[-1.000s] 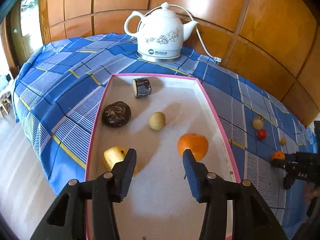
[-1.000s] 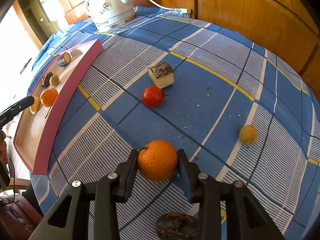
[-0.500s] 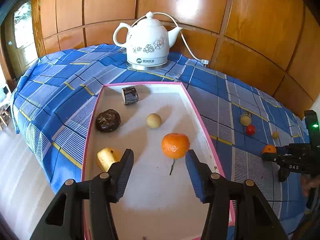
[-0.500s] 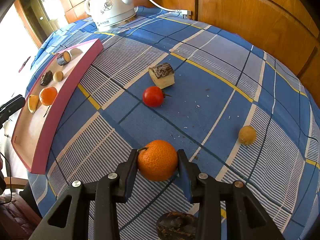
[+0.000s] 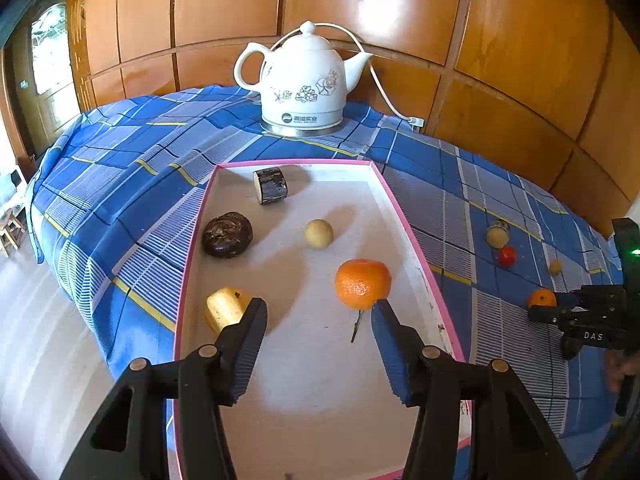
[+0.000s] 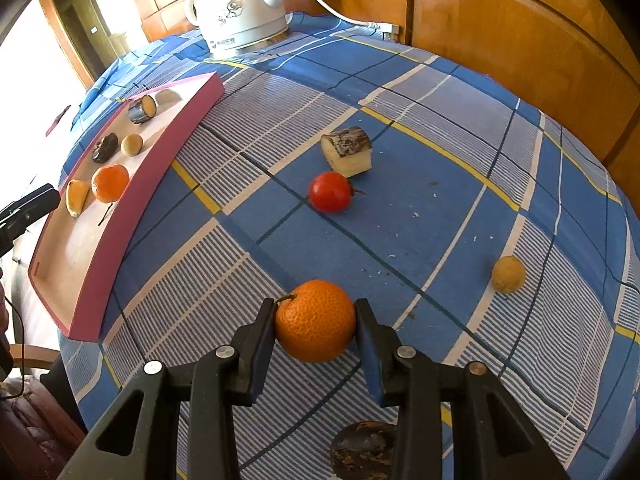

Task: Organize fruits
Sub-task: 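Carry the orange into the pink tray and open the right gripper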

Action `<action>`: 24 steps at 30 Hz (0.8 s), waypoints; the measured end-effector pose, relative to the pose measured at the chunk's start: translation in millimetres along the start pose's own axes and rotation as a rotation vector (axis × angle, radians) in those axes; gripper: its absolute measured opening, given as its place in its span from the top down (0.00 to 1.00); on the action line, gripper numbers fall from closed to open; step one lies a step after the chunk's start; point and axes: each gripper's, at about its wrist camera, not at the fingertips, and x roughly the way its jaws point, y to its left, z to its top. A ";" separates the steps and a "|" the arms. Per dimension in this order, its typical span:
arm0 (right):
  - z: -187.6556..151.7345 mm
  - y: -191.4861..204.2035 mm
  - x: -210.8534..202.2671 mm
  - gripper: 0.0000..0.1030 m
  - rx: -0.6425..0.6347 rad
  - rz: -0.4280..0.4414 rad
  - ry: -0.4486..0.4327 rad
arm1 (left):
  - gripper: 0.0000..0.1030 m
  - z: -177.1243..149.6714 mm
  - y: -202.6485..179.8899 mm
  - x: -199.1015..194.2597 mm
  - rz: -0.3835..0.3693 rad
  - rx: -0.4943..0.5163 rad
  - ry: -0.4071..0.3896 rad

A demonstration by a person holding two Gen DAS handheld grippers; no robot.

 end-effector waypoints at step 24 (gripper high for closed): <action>46.9 161.9 -21.0 0.62 -0.216 0.233 -0.098 | 0.46 -0.5 48.8 -3.9 0.036 -0.114 -0.018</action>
